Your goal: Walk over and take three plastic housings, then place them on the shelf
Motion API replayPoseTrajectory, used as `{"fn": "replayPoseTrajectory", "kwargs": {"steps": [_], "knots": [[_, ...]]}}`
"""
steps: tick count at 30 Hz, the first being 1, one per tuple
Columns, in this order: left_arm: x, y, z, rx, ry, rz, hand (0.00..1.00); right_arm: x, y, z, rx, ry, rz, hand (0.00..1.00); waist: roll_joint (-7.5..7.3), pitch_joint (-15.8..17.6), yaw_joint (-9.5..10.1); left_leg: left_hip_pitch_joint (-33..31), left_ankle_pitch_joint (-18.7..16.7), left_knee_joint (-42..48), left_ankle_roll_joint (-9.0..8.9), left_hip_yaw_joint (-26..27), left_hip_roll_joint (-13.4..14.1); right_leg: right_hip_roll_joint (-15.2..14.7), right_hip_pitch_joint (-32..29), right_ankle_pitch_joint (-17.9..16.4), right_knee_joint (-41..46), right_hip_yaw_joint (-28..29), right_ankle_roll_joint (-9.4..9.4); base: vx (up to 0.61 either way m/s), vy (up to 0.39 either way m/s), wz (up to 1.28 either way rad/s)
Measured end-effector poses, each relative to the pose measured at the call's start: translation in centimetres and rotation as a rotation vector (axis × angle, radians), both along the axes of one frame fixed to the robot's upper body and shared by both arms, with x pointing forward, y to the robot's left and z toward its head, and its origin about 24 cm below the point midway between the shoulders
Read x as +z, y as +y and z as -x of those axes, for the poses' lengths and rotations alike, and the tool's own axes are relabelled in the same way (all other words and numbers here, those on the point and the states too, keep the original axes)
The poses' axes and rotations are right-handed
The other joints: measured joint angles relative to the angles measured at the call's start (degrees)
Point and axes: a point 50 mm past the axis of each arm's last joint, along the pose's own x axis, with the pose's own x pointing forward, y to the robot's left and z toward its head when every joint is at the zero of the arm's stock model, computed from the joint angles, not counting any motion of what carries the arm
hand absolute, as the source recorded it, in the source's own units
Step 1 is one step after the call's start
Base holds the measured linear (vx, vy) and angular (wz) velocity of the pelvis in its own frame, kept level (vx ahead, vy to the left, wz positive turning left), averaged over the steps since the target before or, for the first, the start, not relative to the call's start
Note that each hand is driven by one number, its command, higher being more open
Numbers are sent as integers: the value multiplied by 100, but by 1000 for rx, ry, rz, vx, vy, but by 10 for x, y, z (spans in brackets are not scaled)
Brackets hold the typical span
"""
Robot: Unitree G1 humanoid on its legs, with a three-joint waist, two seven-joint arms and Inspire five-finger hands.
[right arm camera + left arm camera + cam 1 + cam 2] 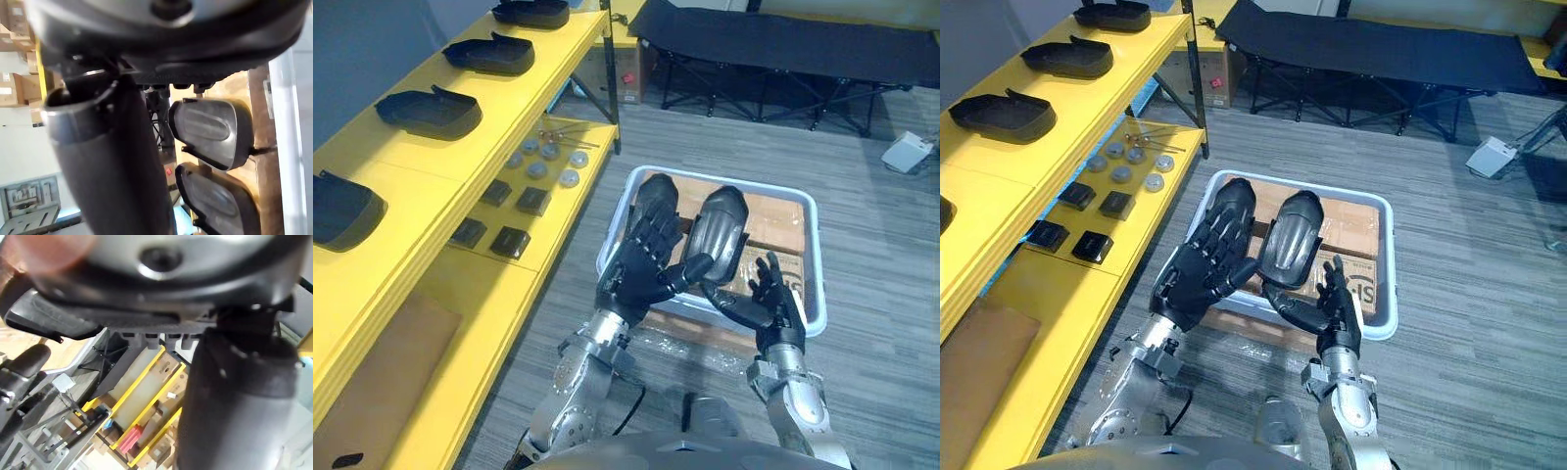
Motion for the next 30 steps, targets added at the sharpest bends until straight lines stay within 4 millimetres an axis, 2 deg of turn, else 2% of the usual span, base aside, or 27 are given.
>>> {"fn": "replayPoseTrajectory", "kwargs": {"steps": [3,8,10,11,12,15,20,22,28,30], "knots": [[-4,4,1,-10,0,-13,100,-2,-3,-1,-43,14,20,100,-31,18,3,-59,-27,100,50,159,-148,-112,-36,246,-248,185,126,-33,175,-34],[3,11,-10,2,-54,-52,100,-7,-8,-11,-202,20,-3,100,-357,229,23,-693,-207,708,229,125,-260,-215,-24,940,-1110,182,266,-102,133,-4],[9,16,-16,13,-86,-68,100,2,-18,-21,-326,-17,27,100,-494,480,75,-1035,-296,1047,271,66,-244,-209,-22,1242,-1450,144,283,-194,102,3],[13,20,-21,31,-106,-73,100,12,-33,-30,-435,-61,38,100,-544,743,160,-1270,-391,1282,310,52,-244,-214,-29,1444,-1683,140,272,-250,132,0],[14,24,-23,49,-110,-79,100,17,-43,-36,-511,-80,42,100,-566,874,192,-1396,-439,1392,308,33,-256,-229,-45,1498,-1791,109,219,-242,126,3],[13,32,-25,76,-109,-92,100,26,-65,-45,-653,-102,64,100,-535,1051,308,-1719,-418,1604,289,-81,-252,-236,-216,1549,-1792,-23,203,-126,54,13],[13,34,-26,86,-111,-92,100,34,-86,-72,-682,-94,106,100,-498,1162,377,-1994,-398,1723,308,-261,-250,-194,-222,1720,-2003,-195,264,-13,8,17],[9,33,-29,85,-97,-99,100,39,-96,-85,-690,-90,110,100,-427,1233,457,-2072,-381,1778,314,-347,-259,-187,-223,1725,-2009,-287,268,3,4,20],[-1,36,-36,95,-59,-125,100,70,-115,-125,-620,-111,135,100,-325,1448,643,-2236,-331,1825,331,-590,-292,-172,-233,1724,-1989,-509,267,-7,-4,18],[-5,36,-35,95,-43,-125,100,85,-125,-138,-606,-112,162,100,-264,1544,708,-2304,-304,1848,336,-692,-330,-192,-237,1722,-1957,-638,265,-37,0,20]]}}
